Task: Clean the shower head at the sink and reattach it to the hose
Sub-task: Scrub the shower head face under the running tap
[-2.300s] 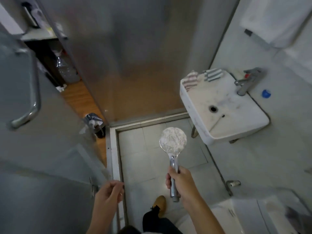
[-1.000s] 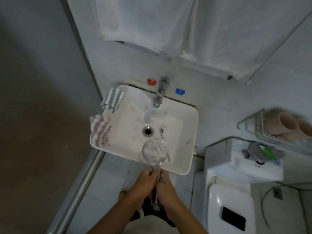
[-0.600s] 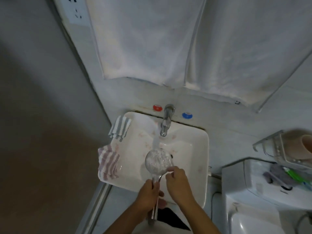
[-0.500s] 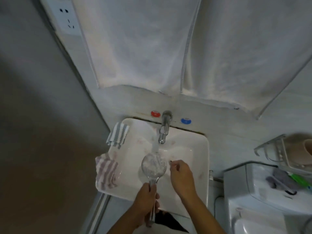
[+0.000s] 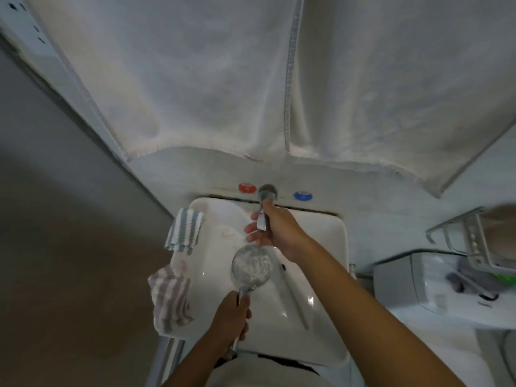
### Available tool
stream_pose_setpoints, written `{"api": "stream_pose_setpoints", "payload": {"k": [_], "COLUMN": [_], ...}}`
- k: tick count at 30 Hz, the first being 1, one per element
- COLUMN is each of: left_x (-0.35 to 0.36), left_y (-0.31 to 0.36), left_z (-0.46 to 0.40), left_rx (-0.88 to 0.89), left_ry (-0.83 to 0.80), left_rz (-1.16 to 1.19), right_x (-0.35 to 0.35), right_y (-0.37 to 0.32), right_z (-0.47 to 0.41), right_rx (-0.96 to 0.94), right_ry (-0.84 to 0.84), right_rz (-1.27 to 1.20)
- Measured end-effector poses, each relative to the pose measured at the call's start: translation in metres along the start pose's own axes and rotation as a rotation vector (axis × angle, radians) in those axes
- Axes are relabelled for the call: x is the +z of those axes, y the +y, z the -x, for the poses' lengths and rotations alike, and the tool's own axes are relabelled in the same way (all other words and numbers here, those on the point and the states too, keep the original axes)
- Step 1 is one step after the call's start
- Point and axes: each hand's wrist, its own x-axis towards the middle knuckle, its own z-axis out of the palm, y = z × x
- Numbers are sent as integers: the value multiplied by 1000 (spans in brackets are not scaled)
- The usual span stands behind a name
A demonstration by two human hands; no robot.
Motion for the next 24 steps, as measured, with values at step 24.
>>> {"api": "stream_pose_setpoints", "payload": {"k": [24], "left_x": [-17], "left_y": [7], "left_z": [-26], "left_rx": [56], "left_ry": [-147], "left_rz": [-82], "right_x": [32], "right_y": [7], "right_z": [-13], "right_rx": [-111], "right_ry": [250], "right_rz": [-184]}}
